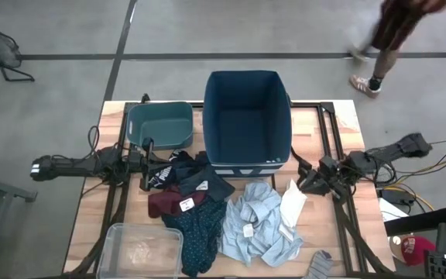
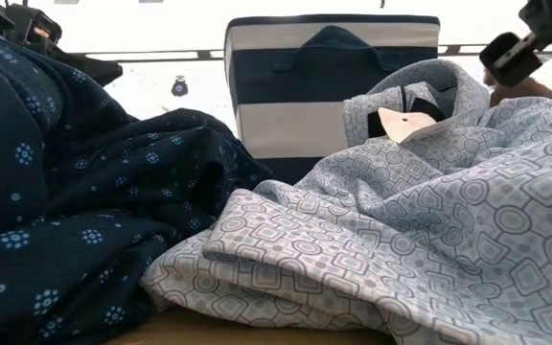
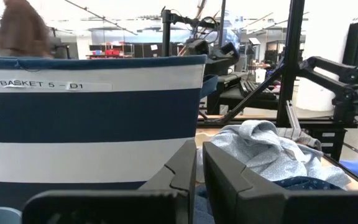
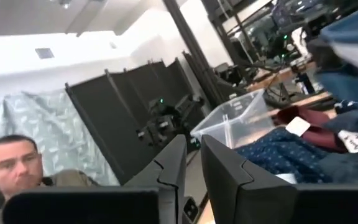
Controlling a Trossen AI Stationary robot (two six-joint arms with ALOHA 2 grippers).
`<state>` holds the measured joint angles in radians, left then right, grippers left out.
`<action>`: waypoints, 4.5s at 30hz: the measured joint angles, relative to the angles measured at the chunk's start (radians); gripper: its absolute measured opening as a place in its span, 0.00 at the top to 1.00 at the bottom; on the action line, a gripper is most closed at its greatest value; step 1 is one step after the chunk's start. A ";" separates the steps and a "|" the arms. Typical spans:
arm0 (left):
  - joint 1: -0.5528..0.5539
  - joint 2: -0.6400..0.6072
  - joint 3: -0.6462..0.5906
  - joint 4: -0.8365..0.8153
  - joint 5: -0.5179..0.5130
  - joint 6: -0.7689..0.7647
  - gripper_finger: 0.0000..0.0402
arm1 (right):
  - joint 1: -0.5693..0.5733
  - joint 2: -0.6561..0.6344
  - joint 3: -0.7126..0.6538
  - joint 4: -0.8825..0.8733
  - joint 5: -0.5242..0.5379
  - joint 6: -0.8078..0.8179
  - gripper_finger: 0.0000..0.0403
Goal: Pick & Place Cloths
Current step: Put the gray sock into the blue bin
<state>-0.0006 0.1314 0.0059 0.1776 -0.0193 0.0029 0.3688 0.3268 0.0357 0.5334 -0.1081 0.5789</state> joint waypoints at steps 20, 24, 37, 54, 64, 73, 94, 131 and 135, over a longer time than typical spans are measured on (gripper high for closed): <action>0.000 0.000 0.000 0.001 0.000 0.000 0.91 | 0.506 0.820 0.758 -0.608 0.404 0.000 0.70; 0.000 0.000 0.000 0.001 0.000 0.000 0.91 | 0.532 0.987 0.973 -1.042 0.437 0.249 0.61; 0.000 0.000 0.000 0.001 0.000 0.000 0.91 | 0.646 1.443 1.379 -1.602 0.157 0.618 0.44; 0.000 0.000 0.000 0.000 0.000 0.000 0.91 | 0.692 1.699 1.418 -1.599 -0.116 0.735 0.51; 0.000 0.000 0.000 0.000 0.000 0.000 0.91 | 0.692 1.747 1.418 -1.599 -0.101 0.664 0.66; 0.000 0.000 0.000 0.001 0.000 0.000 0.91 | 0.691 1.759 1.418 -1.600 -0.100 0.599 0.96; 0.000 0.000 0.000 0.001 0.000 0.000 0.91 | 0.680 1.502 1.417 -1.621 0.295 0.570 0.98; -0.029 0.084 0.000 0.517 -0.014 -0.458 0.91 | 0.616 1.416 1.417 -1.591 0.558 0.455 0.98; -0.085 0.166 0.002 0.706 0.063 -0.481 0.91 | 0.614 1.416 1.417 -1.590 0.564 0.439 0.98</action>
<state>-0.0859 0.2974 0.0076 0.8833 0.0438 -0.4777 0.9825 1.7428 1.4525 -1.0568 0.4556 1.0182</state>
